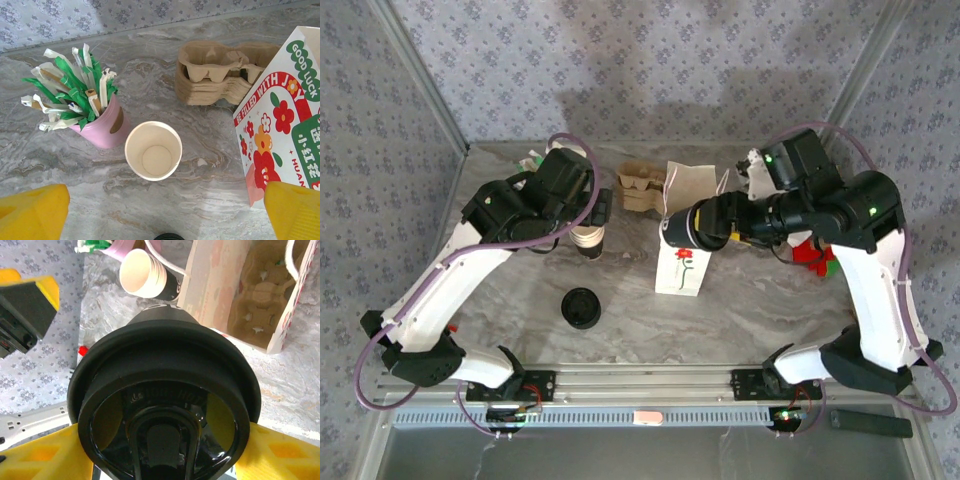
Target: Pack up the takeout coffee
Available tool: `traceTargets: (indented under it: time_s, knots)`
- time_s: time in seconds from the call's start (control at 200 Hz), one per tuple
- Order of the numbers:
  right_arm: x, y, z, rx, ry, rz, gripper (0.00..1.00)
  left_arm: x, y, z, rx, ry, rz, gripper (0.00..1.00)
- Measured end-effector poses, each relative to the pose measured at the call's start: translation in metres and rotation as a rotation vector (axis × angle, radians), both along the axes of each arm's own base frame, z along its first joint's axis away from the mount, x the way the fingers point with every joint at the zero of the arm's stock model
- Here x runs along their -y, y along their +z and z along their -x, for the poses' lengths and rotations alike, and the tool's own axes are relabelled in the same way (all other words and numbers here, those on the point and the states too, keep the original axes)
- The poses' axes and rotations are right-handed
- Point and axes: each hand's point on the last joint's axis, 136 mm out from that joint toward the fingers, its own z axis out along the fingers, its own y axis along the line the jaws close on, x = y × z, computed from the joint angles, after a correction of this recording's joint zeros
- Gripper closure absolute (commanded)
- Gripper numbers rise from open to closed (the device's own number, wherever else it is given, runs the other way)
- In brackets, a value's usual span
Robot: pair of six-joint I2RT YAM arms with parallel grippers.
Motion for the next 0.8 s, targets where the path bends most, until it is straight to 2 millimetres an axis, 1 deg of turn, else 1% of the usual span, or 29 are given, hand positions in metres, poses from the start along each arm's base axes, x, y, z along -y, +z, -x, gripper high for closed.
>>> traceTargets:
  time_s: [0.195,0.36,0.615,0.7,0.8]
  knots:
    - [0.010,-0.001,-0.012,0.013,-0.033,0.009,0.35,0.000,0.000,0.000,0.002,0.002,-0.001,0.00]
    - [0.016,-0.008,-0.028,0.006,-0.062,0.043,0.35,0.000,-0.002,0.000,-0.001,0.002,-0.005,0.00]
    - [0.018,-0.023,-0.056,-0.006,-0.109,0.127,0.35,-0.001,-0.015,-0.001,-0.012,0.004,-0.022,0.00]
    - [0.017,-0.028,-0.062,-0.010,-0.117,0.152,0.36,-0.002,-0.019,0.000,-0.014,0.003,-0.024,0.00]
    - [0.011,-0.033,-0.066,-0.014,-0.109,0.178,0.36,-0.003,-0.022,0.002,-0.011,0.001,-0.024,0.00]
